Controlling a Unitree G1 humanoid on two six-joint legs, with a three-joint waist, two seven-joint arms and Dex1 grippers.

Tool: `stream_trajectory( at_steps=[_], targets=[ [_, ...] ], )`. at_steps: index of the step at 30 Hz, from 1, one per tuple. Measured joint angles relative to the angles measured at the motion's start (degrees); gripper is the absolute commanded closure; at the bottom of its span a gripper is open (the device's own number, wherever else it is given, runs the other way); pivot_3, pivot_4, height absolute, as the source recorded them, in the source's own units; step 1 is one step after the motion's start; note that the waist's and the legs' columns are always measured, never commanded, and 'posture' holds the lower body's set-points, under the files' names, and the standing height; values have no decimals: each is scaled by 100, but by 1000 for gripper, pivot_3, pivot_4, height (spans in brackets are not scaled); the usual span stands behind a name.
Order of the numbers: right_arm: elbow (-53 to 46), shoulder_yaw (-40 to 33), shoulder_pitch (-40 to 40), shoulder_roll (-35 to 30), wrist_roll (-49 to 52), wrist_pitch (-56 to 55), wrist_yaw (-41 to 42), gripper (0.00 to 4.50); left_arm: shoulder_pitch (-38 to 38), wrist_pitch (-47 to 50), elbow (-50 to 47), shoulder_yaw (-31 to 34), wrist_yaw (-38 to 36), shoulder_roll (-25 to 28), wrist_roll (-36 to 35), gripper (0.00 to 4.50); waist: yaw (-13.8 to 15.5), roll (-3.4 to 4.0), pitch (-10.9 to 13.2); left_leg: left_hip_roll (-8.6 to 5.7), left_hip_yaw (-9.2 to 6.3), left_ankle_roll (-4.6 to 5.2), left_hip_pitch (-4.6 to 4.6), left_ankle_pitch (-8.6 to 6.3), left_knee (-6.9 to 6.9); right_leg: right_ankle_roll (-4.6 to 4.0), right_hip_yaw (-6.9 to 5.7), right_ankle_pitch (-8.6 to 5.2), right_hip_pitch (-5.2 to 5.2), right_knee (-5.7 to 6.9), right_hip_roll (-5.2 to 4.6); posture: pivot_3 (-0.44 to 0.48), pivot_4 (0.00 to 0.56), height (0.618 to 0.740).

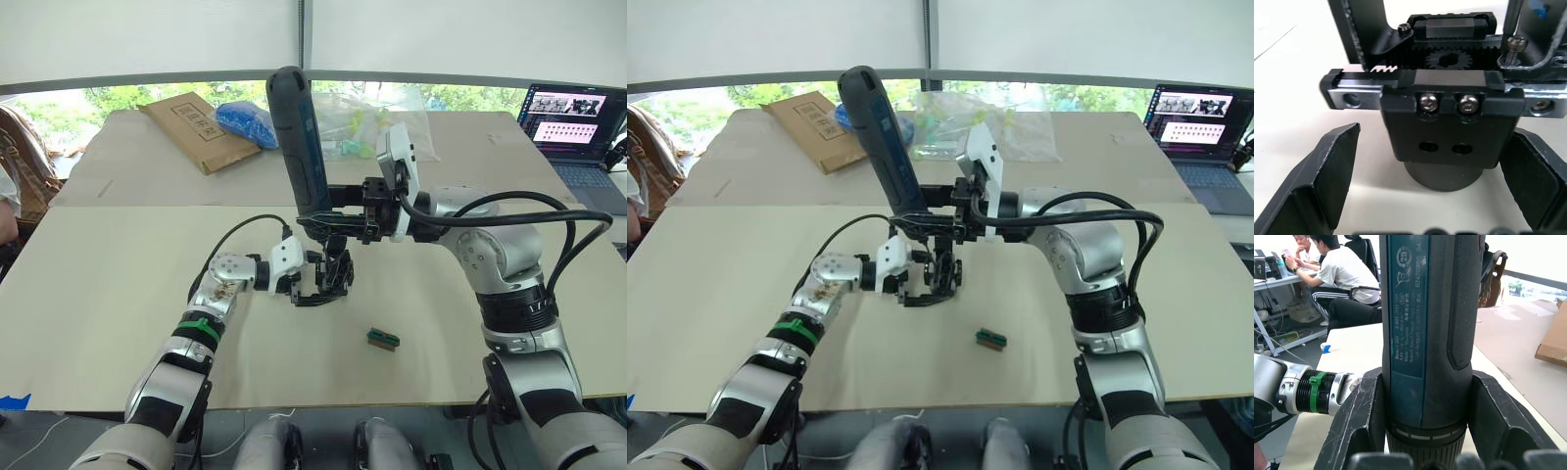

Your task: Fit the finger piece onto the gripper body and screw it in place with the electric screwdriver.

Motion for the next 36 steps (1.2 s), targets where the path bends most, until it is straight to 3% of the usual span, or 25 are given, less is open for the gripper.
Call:
stream_trajectory(
  at_steps=[2, 3, 36],
  targets=[
    [0, -2, 2, -4, 4, 0, 3, 2587, 0, -45, 36, -18, -49, -18, -10, 2146, -1, 0, 0, 0, 0, 0, 0, 0, 2, 0, 0, 0, 0, 1, 0, 0, 150, 732],
    [0, -3, 4, -7, 6, 0, 4, 2587, -2, -58, 41, -18, -51, -17, -8, 2199, -1, 0, 0, 0, 0, 0, 0, 0, 2, 0, 0, 0, 0, 0, 0, 0, 150, 732],
    [-107, -92, 394, 47, 28, -26, -399, 2587, -93, -103, 181, -21, -132, -20, -5, 2199, -2, 0, 0, 0, -1, 0, 0, 0, 1, 0, 0, 0, 0, 1, 0, 0, 150, 732]
  ],
)
